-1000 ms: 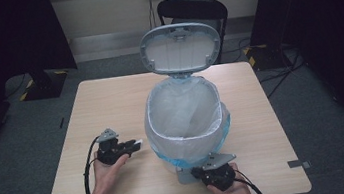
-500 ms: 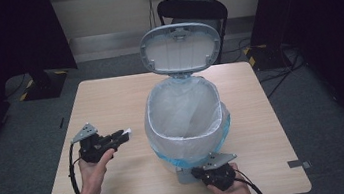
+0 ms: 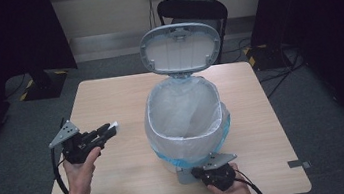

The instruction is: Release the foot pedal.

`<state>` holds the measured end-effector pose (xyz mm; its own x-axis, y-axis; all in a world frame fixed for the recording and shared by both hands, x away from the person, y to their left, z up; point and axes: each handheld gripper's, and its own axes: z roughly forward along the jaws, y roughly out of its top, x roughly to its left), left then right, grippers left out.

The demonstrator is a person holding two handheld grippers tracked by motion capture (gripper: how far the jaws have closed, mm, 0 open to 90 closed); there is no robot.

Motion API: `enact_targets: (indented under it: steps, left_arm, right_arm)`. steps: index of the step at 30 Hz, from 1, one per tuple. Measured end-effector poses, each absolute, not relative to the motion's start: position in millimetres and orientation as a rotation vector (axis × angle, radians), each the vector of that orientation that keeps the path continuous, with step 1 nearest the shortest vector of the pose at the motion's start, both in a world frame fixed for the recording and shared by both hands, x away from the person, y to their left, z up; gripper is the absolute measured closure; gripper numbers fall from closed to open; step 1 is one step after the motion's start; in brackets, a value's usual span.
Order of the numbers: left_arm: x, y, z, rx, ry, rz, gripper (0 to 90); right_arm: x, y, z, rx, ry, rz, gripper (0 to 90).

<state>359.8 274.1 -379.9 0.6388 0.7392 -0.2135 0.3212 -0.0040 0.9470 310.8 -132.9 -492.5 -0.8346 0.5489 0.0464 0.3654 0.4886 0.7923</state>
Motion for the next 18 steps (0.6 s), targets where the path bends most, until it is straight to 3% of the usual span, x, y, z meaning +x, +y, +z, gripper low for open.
enact_targets:
  steps: [18]
  left_arm:
    - [349.5,260.7,-315.4,1.436,0.742,0.423,69.4]
  right_arm:
    - [310.6,-133.6,-493.5,0.789,2.514,1.278,86.9]
